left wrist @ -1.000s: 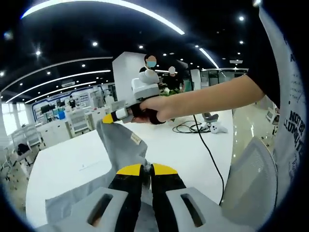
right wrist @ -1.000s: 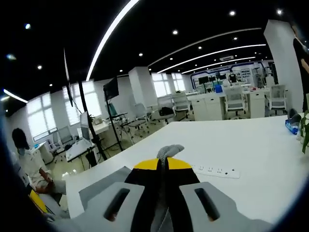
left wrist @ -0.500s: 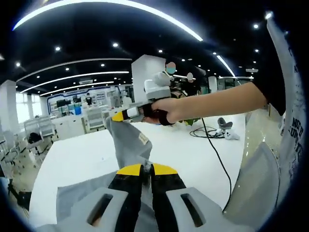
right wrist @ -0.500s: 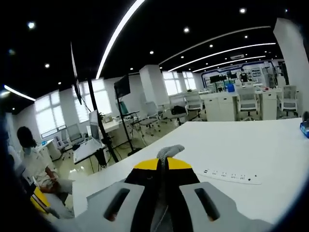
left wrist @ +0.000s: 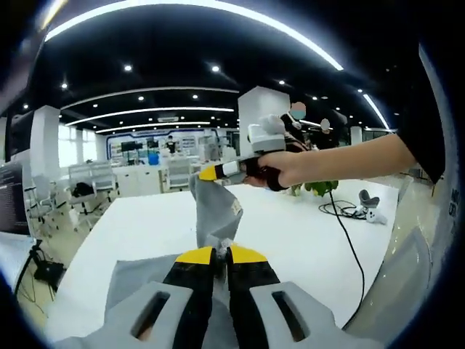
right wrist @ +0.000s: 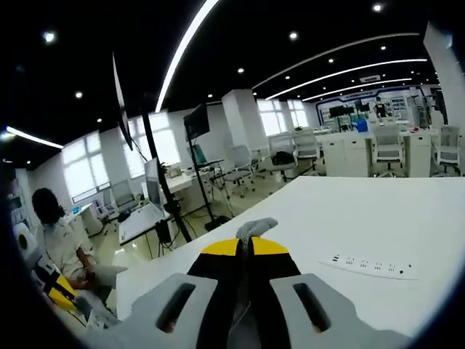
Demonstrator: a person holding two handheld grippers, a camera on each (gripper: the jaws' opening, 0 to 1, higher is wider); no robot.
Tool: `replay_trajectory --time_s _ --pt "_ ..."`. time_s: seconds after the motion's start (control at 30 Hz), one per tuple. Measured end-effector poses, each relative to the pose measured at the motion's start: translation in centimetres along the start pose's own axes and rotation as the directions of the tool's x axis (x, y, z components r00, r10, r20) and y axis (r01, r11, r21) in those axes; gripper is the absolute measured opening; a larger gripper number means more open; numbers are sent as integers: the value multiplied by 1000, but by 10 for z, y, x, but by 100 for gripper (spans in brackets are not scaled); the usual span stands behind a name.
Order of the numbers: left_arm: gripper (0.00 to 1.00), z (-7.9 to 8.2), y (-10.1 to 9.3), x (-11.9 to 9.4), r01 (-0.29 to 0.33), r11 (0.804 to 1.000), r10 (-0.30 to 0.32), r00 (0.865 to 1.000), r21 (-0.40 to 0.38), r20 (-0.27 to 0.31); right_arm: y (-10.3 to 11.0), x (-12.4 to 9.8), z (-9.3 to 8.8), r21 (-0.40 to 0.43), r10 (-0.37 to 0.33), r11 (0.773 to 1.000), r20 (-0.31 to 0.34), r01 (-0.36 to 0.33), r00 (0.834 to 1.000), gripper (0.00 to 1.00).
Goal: Fold the towel on the table until its edges align and the towel forms a compact rectangular stack.
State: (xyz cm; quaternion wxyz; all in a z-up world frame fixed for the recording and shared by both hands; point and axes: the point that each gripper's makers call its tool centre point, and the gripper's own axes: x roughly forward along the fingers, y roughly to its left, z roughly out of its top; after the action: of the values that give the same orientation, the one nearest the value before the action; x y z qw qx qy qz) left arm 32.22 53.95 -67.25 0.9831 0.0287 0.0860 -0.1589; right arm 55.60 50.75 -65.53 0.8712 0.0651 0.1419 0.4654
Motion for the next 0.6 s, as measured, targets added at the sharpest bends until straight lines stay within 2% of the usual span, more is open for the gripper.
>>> replay_trajectory --time_s 0.27,0.47,0.6 --pt "6 -5 27 -12 -85 996 85 996 -21 23 21 27 -2 -1 34 999 -15 -34 999 2" --pt "6 -11 42 -23 -127 991 128 992 -49 12 26 43 -8 -5 24 1000 -35 -24 999 2" --pt "6 -18 50 -31 -148 987 149 989 -63 3 36 54 -7 9 24 1000 -26 -24 999 2"
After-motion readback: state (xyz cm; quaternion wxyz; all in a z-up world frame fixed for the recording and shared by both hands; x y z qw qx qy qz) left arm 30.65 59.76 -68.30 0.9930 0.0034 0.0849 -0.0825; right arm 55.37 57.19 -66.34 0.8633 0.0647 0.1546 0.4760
